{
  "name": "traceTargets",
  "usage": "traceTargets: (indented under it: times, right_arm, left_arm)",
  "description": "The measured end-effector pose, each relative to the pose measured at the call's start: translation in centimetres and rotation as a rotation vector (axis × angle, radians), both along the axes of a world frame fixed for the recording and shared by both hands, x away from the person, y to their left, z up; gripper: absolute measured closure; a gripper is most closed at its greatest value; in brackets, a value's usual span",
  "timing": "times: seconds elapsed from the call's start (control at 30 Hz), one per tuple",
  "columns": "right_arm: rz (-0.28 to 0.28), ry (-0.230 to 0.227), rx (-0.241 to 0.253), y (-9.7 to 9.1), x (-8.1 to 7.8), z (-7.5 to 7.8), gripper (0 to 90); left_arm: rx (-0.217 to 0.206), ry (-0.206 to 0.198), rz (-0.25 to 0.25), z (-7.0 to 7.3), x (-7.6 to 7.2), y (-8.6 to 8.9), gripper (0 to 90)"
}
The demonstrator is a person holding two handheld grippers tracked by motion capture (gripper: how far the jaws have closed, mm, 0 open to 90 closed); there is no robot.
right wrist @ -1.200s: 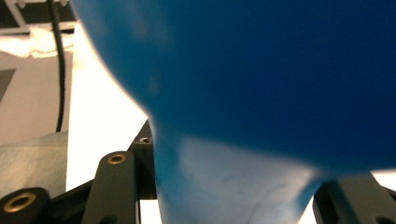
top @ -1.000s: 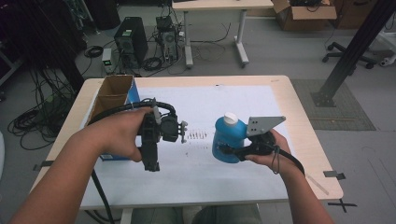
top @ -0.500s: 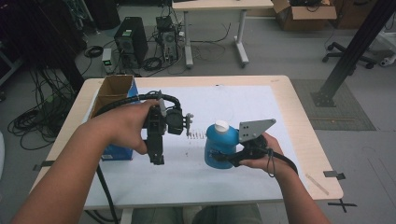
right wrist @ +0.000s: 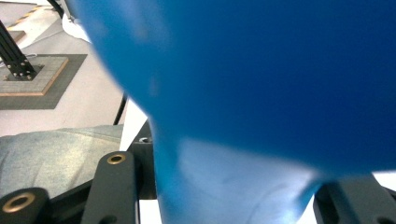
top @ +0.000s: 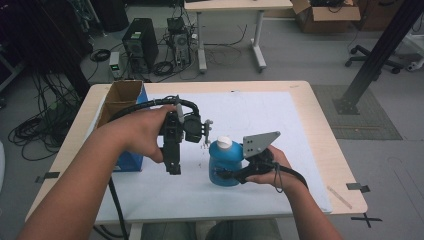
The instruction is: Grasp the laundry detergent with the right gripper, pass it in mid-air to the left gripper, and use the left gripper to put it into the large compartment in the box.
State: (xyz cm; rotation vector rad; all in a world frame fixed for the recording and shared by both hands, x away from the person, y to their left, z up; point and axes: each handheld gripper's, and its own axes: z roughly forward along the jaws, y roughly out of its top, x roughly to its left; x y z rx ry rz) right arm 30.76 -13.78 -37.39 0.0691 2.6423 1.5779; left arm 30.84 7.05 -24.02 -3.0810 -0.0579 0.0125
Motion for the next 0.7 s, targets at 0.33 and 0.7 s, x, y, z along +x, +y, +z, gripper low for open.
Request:
traceTargets:
  times: [0.33, 0.7]
  right_arm:
    - [0.026, -0.001, -0.006, 1.9, 0.0, -0.7, 45.7]
    - [0.044, -0.003, -0.009, 4.2, 0.1, -1.1, 45.7]
  left_arm:
    - [-0.011, 0.008, -0.007, 0.0, 0.1, -0.4, 0.4]
    - [-0.012, 0.01, -0.019, -0.2, -0.1, -0.9, 0.4]
